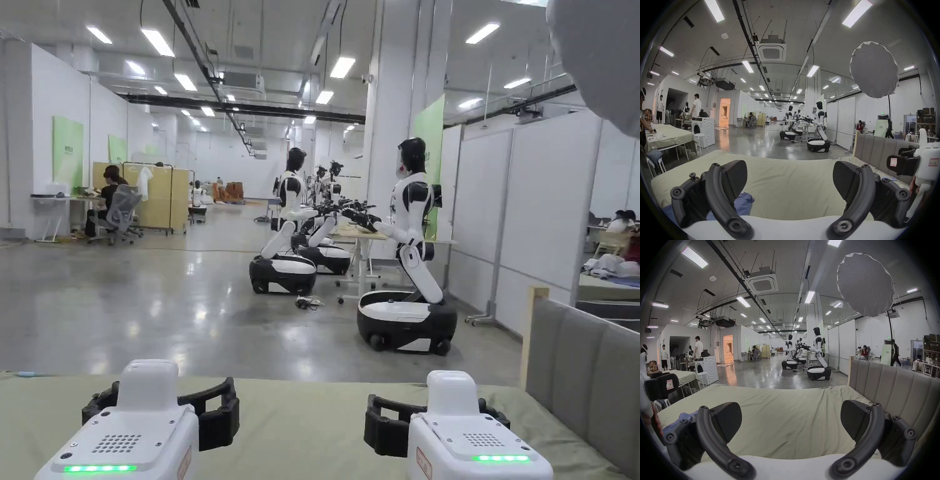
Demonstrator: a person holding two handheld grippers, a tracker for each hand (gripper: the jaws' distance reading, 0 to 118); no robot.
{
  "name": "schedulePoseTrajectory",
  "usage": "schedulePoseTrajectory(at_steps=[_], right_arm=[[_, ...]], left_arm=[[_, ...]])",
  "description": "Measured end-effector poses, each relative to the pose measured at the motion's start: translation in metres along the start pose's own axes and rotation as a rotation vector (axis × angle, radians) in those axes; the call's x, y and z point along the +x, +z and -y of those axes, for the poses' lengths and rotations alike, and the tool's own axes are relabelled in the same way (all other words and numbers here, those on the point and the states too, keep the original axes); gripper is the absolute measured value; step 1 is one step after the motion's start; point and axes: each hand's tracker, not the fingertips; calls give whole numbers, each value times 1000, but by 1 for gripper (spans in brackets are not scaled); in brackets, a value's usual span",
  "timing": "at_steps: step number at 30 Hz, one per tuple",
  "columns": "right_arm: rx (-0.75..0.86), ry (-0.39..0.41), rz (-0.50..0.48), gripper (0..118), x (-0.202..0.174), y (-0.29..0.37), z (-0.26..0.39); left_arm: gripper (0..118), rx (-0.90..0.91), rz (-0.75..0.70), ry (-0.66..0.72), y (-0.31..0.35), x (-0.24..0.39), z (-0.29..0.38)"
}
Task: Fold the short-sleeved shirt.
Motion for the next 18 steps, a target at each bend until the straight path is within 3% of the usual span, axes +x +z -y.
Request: schedulePoseTrajectory(at_steps=[4, 5, 6, 7, 8, 10, 11, 18], right_arm=[[-3, 20, 14, 118, -1, 1, 0], [-3, 24, 12, 115, -2, 2, 0], [2, 30, 10, 102, -3, 4, 0], [5, 46, 19, 52, -5, 6, -1], [10, 81, 41, 3, -7, 6, -1], [24, 79, 61, 0, -9, 8, -4], [20, 72, 40, 0, -8, 9, -8], [-8, 89, -1, 0, -26, 7, -9]], left_arm=[[106, 7, 0, -7, -1, 1, 0], [105, 11, -5, -5, -1, 0, 1], [99, 19, -13, -3, 1, -1, 1], [55, 32, -34, -12, 3, 0, 1], [3, 54, -44, -31, 4, 1, 1], [3, 87, -116, -36, 6, 2, 1], [3, 80, -11, 9, 10, 0, 0], [3, 72, -70, -7, 15, -24, 1]])
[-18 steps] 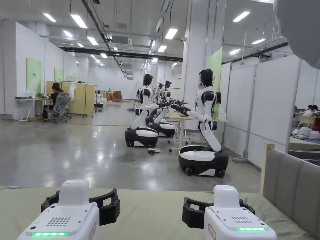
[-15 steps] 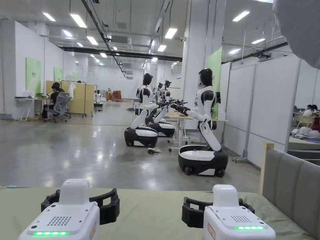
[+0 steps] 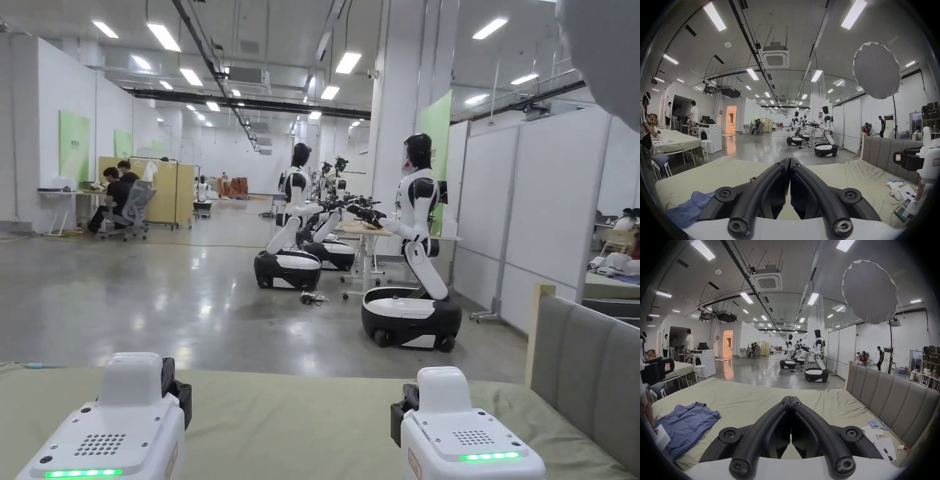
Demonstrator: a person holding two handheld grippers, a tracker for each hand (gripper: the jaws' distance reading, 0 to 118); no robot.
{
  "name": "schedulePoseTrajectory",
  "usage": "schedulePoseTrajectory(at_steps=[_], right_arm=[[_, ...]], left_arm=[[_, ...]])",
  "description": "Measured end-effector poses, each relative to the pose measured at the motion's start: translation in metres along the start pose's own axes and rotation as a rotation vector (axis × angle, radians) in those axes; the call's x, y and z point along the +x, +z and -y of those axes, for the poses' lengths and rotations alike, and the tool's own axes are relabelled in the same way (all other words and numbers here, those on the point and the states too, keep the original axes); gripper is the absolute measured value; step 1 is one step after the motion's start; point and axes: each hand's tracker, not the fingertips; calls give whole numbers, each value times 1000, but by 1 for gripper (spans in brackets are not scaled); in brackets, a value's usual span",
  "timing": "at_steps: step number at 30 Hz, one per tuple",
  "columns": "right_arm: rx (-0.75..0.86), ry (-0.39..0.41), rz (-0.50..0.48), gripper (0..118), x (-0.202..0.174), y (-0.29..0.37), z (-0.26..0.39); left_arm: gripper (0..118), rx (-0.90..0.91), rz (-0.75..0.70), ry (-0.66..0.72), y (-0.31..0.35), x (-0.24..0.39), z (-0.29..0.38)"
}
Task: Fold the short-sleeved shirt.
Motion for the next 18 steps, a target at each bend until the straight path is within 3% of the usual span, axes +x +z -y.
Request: schedulePoseTrajectory(at_steps=[4, 10, 12, 15, 18], right_arm=[[4, 11, -96, 0, -52, -8, 7], [30, -11, -300, 0, -156, -11, 8], [23, -18, -345, 0, -182, -6, 14], [13, -11, -392, 0, -210, -3, 20], [-14, 16, -425, 0, -222, 1, 36]], left_arm=[[3, -19, -92, 11, 17, -44, 3], [3, -38, -282, -66, 56, -134, 1], [3, -68, -326, -148, 62, -155, 3], [3, -325, -342, -240, 45, -183, 12], [3, -733, -167, 12, 0, -227, 53]])
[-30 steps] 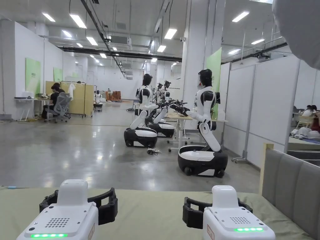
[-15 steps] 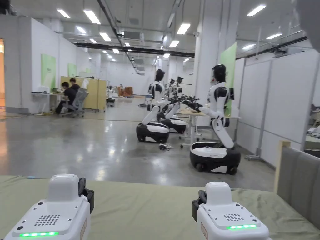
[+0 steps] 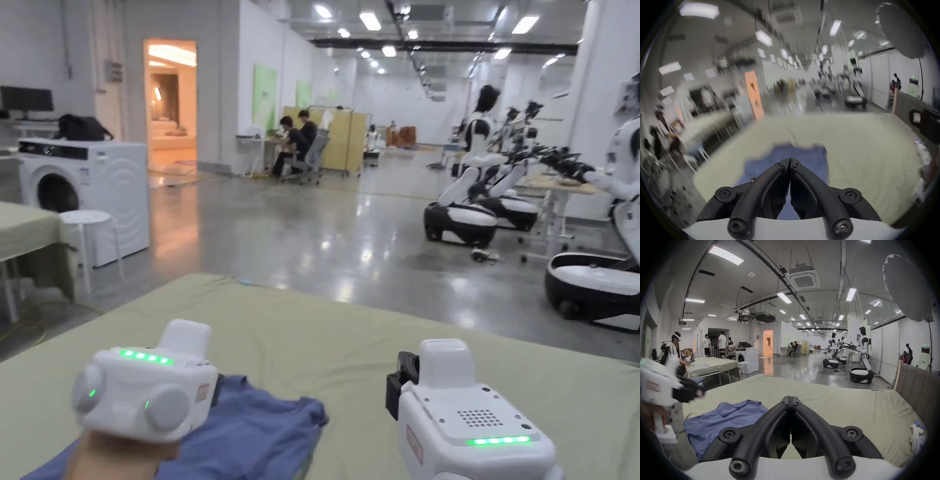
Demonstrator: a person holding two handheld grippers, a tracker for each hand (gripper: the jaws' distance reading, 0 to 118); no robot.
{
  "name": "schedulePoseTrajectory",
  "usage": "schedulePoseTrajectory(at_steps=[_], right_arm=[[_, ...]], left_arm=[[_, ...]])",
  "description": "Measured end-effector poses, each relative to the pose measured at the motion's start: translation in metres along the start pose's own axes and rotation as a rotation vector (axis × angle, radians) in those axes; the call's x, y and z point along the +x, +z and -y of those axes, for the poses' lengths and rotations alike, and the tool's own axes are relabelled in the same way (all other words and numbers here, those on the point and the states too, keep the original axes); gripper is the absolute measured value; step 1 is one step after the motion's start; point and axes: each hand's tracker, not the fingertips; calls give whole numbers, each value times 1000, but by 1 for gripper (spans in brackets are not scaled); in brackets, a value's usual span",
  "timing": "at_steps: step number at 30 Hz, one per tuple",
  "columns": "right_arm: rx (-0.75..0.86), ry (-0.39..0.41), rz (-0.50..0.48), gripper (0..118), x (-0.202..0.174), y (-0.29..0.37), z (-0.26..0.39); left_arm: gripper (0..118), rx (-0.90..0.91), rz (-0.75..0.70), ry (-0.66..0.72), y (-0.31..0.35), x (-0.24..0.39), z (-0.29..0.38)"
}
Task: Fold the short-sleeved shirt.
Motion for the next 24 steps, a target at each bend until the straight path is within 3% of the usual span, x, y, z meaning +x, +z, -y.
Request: schedulePoseTrajectory(at_steps=[2, 6, 7, 8, 10, 11, 22, 23, 24], right_arm=[[-22, 9, -5, 0, -2, -1, 11], [-93, 26, -14, 0, 1, -15, 32], [-108, 28, -16, 0, 2, -20, 37], [-122, 30, -15, 0, 4, -26, 41], [-142, 36, -11, 0, 6, -36, 51], [-154, 37, -6, 0, 6, -42, 56], [-263, 35, 41, 0, 26, -82, 96], [-271, 38, 47, 0, 29, -83, 98], [-278, 39, 53, 0, 32, -84, 99]], left_arm=[[3, -210, 132, 125, -49, -16, 11], [3, -312, 38, 61, -116, -13, 40], [11, -308, 52, 73, -126, -11, 42], [36, -300, 60, 78, -136, -10, 45], [104, -242, 49, 96, -148, -4, 46], [107, -214, 54, 92, -158, -5, 45], [106, -287, 47, 46, -264, 37, 43], [103, -343, 42, 35, -268, 36, 43], [79, -349, 18, -6, -269, 34, 43]])
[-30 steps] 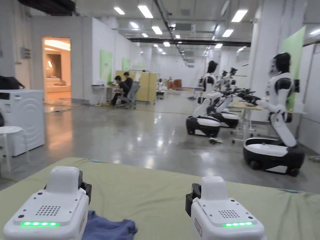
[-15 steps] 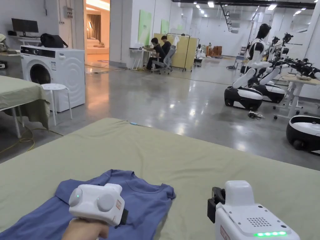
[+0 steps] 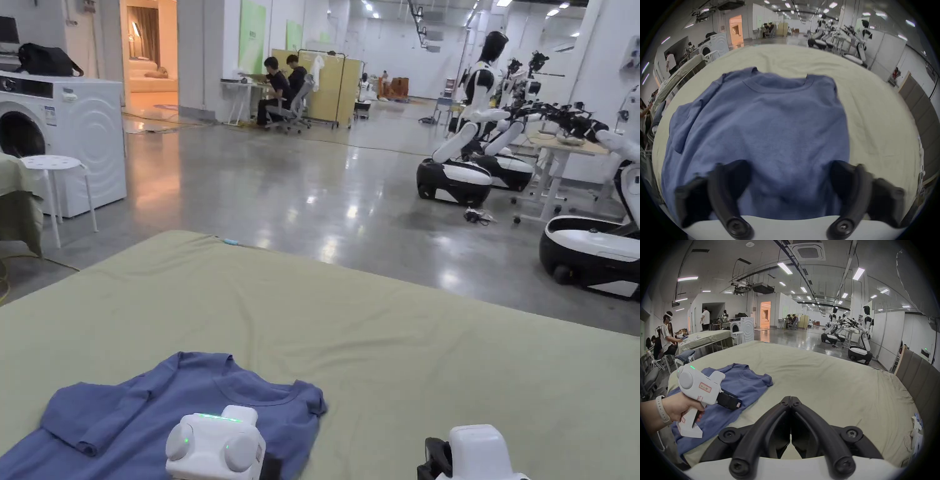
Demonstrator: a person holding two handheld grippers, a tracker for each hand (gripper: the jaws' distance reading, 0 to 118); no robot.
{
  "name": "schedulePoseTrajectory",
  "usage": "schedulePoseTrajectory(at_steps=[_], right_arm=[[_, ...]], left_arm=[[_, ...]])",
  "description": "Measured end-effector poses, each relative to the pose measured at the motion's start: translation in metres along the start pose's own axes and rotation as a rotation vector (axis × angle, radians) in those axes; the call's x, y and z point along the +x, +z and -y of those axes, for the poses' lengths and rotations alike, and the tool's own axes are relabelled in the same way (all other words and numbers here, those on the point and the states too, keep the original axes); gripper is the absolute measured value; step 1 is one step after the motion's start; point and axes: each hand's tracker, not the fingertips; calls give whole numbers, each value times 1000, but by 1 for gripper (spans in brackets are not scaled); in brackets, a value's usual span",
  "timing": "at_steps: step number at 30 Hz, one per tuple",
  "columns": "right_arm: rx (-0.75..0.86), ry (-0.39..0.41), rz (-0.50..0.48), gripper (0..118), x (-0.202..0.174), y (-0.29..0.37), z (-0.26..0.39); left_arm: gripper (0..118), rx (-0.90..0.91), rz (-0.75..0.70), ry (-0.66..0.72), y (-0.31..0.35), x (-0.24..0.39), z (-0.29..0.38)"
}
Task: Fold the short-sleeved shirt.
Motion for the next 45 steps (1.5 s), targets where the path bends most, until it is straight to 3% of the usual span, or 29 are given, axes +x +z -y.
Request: schedulePoseTrajectory(at_steps=[1, 2, 4, 6, 13, 27, 33, 36, 40, 45], right_arm=[[-4, -3, 3, 0, 3, 0, 1], [-4, -13, 6, 0, 7, 3, 1], [-1, -29, 5, 0, 14, 6, 3], [-1, -31, 16, 0, 18, 9, 4], [23, -81, 65, 0, 51, 40, 7], [41, -138, 316, 0, 191, 147, 43], [20, -180, 400, 0, 246, 179, 71], [9, -205, 418, 0, 265, 184, 85], [-7, -234, 429, 0, 279, 183, 97], [-15, -248, 422, 0, 282, 179, 103]], left_arm=[[24, 56, -67, -34, 8, 3, 5], [10, 122, -94, -31, 14, -4, 8], [9, 82, 34, 57, 19, -24, 10], [9, 100, 61, 102, 26, -31, 14], [9, 246, 172, 52, 78, 25, -5], [9, 364, 651, -269, 180, 335, -16], [9, 217, 626, -394, 135, 440, 23], [9, 95, 574, -371, 86, 472, 50], [9, 20, 488, -369, 44, 492, 74], [14, 53, 503, -377, 50, 488, 71]])
